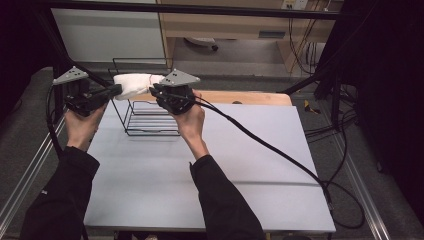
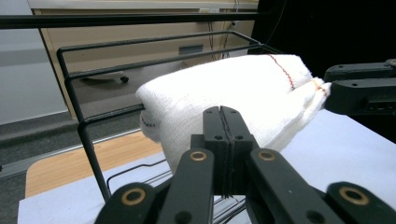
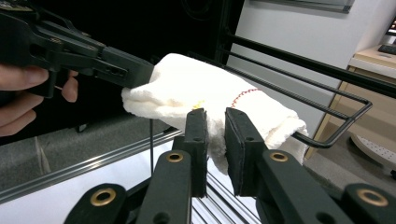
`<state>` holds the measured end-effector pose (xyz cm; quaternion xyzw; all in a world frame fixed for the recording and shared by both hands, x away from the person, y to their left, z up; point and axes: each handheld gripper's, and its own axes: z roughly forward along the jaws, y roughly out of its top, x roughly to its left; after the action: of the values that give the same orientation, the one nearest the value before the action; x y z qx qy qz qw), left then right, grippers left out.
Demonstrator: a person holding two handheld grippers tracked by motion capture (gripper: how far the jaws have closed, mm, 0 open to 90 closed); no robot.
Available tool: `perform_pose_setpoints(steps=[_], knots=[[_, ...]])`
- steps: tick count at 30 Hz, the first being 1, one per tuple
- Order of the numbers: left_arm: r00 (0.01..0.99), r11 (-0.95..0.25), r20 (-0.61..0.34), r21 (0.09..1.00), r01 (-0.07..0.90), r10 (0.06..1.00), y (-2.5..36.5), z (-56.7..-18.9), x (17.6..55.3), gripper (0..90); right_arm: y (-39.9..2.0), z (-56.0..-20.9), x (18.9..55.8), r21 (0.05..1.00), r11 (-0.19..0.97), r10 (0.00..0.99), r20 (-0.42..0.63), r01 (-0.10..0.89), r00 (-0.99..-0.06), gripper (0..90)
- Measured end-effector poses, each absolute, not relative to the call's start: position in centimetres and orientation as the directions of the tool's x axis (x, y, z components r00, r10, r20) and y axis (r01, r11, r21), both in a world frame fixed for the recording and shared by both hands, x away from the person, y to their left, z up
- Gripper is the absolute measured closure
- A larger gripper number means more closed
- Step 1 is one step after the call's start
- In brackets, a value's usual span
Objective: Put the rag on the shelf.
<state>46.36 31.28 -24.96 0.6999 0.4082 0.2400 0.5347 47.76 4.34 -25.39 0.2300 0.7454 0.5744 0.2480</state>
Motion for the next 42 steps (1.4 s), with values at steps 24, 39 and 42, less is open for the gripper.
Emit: perform_pose_setpoints(steps=[24,39,42], knots=[[0.544,-0.115,-0.101,0.93,0.349,0.833,31.0,-27.5,47.0,89.6,5.3,-27.2,49.3,0.94,0.294,0.645,-0.061,0.173,-0.762,89.9],[0.531,-0.095,-0.116,0.93,0.354,0.84,30.9,-28.0,46.6,86.8,5.0,-27.5,49.3,0.944,0.285,0.625,-0.051,0.167,-0.779,79.0],[0.535,-0.108,-0.108,0.928,0.356,0.838,31.0,-28.0,45.8,82.8,4.4,-27.2,48.7,0.943,0.284,0.615,-0.041,0.173,-0.788,72.3]])
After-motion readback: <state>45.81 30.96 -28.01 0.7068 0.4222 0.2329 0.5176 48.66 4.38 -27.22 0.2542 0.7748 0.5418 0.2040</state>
